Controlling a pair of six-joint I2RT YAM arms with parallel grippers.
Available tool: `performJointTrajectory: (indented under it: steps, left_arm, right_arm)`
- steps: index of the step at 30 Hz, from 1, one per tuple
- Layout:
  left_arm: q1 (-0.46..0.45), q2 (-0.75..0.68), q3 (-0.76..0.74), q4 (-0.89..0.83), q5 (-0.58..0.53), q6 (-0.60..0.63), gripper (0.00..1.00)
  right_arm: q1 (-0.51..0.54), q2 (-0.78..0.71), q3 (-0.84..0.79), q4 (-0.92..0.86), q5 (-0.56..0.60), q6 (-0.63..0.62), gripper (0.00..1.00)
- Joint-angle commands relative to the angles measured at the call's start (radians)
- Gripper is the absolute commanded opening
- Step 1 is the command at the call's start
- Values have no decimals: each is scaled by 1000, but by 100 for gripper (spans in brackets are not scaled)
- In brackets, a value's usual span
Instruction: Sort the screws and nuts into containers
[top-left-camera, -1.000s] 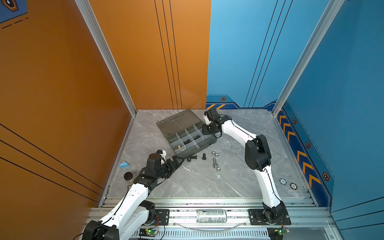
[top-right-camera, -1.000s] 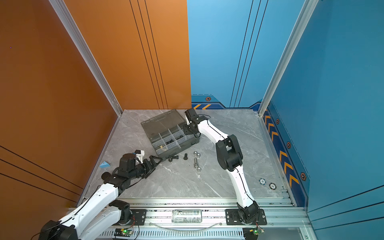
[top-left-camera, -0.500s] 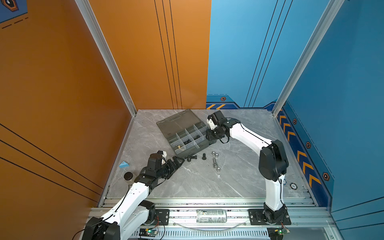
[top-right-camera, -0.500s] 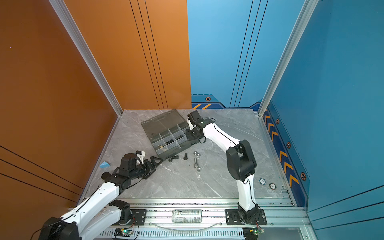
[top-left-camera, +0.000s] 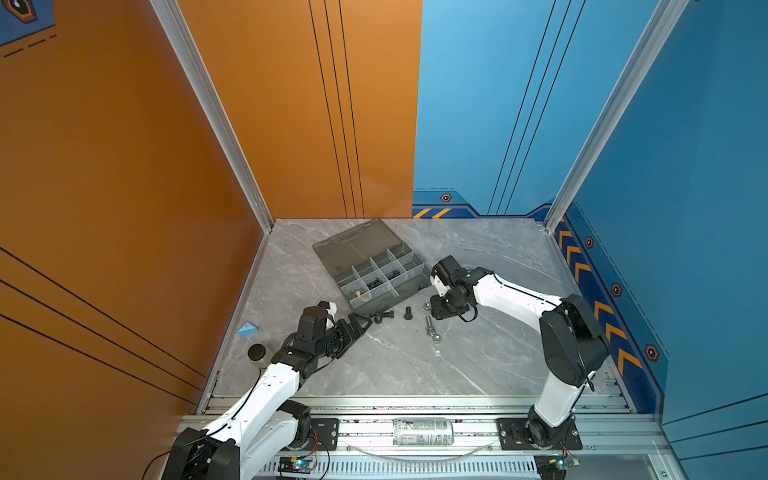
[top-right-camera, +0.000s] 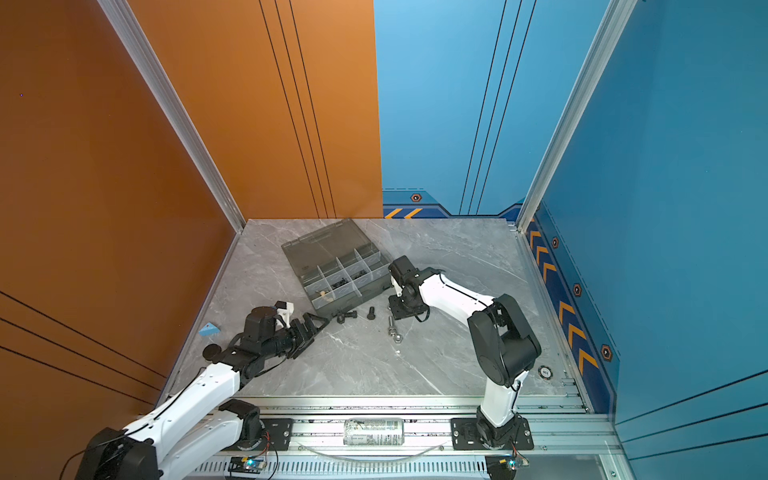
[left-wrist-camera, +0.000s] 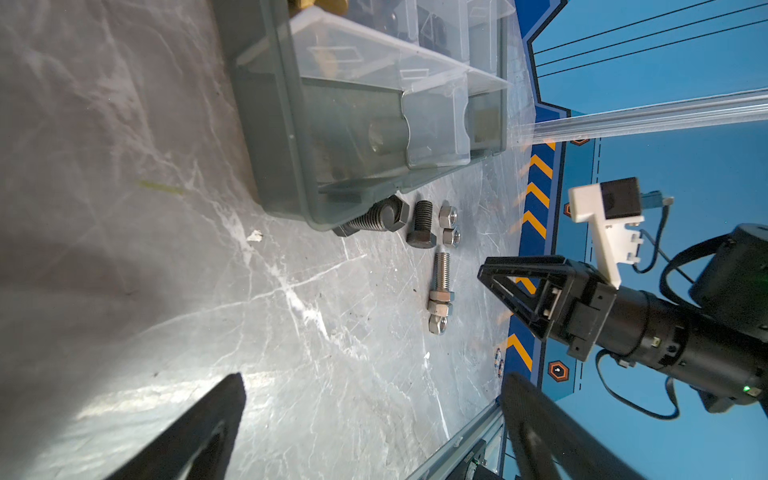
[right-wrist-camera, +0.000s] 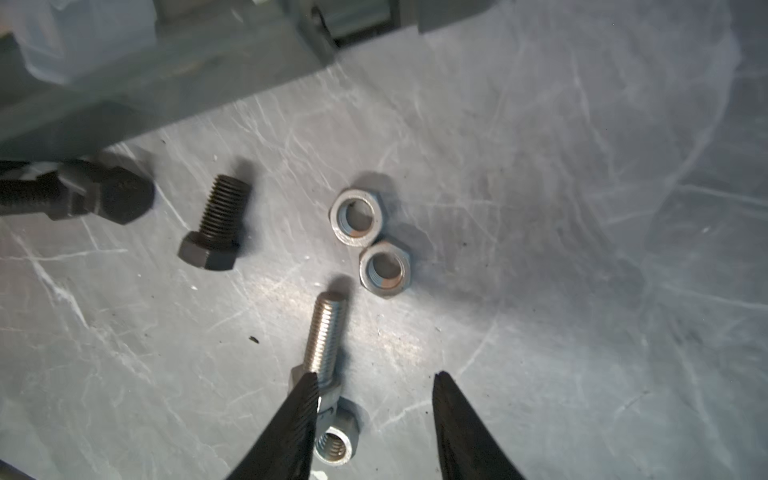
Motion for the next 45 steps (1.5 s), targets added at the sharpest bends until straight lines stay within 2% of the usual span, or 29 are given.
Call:
performJointTrajectory:
  steps: [1, 9, 14, 20, 29, 45]
  left_arm:
    - [-6, 3, 2, 19, 9, 12, 98]
    - [-4, 36, 46, 24, -2, 32, 98]
    - [-8, 73, 64, 40, -13, 30, 98]
    - [-16, 59, 57, 56, -33, 11, 98]
    - [8, 47, 75, -5, -30, 34, 98]
    - [32, 170, 84, 93, 3, 42, 98]
  right_arm:
    - [4, -11, 0, 44, 15, 12, 48]
    - [3, 42, 16, 61, 33, 29, 48]
    - [2, 62, -16, 124, 40, 128, 48]
    - [-2, 110, -16, 155, 0, 134, 48]
    - [-1, 150, -15, 186, 6, 159, 47]
    - [-5, 173, -3, 132, 26, 132, 40]
